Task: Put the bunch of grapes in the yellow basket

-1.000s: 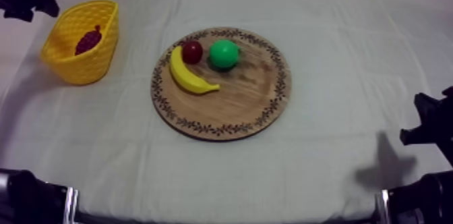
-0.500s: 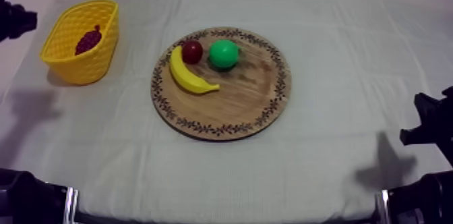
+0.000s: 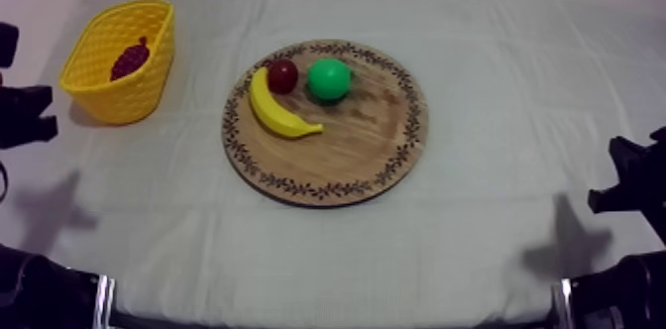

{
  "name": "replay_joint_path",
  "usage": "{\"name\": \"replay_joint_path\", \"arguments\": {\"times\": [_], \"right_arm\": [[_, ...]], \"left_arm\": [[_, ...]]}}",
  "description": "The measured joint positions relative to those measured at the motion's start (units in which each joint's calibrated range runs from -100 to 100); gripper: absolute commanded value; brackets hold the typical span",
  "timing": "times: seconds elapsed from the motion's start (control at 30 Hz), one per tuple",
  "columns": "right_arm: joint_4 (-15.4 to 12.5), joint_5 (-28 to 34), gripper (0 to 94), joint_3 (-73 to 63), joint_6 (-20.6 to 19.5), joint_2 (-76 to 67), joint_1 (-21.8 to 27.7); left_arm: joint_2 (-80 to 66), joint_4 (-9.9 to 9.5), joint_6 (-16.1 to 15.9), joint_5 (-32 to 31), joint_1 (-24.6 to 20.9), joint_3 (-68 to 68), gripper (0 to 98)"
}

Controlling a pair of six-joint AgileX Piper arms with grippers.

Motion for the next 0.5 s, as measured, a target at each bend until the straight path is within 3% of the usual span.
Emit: {"name": "replay_joint_path", "arguments": {"times": [0.5], "right_arm": [[0.00, 0.00, 0.3, 0.00, 0.00, 0.00, 0.00]], "left_arm": [[-19.51, -0.20, 1.69, -7.75, 2.31, 21.19, 0.0]]}}
